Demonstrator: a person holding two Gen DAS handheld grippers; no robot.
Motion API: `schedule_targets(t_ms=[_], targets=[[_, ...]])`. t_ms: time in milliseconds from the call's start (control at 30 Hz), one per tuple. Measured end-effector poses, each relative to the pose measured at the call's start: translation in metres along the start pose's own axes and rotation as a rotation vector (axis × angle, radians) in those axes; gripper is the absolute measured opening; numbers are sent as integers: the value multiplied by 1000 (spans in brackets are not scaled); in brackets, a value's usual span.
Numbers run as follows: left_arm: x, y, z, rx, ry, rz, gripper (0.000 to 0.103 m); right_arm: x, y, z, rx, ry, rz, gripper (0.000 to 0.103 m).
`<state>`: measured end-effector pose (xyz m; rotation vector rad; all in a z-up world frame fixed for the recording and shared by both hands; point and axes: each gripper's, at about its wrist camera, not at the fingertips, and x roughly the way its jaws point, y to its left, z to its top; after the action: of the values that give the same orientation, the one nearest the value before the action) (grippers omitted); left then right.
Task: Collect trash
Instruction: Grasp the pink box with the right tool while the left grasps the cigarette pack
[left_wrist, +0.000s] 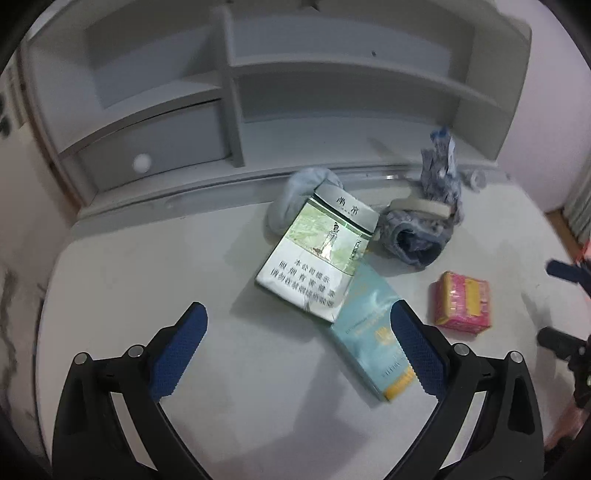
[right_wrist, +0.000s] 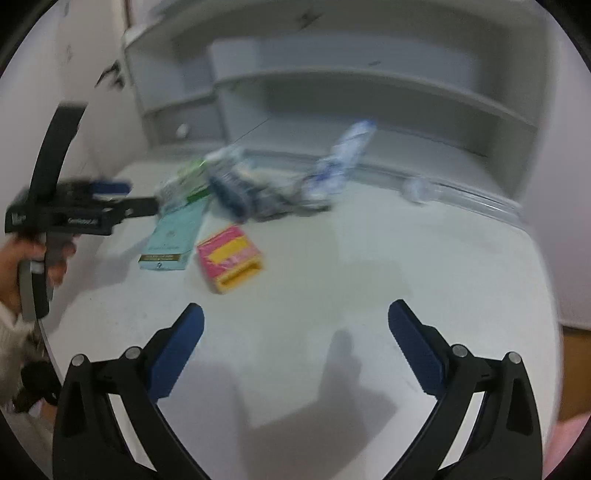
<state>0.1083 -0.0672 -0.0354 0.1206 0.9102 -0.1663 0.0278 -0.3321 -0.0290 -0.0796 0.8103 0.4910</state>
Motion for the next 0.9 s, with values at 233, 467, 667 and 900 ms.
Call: schedule_targets(t_ms=[233,467,667,900], targets=[[29,-1,12,61,52,-36,96,50,30,32,-129,100,54,93],[46,2,26,80,70,-45,90,73,44,46,-190,158,73,79],[40,5,26,65,63,-85,66,72,50,50,-198,133,49,42],[7,18,22,23,9,-62,66,51,26,46,-106,85,20,42]])
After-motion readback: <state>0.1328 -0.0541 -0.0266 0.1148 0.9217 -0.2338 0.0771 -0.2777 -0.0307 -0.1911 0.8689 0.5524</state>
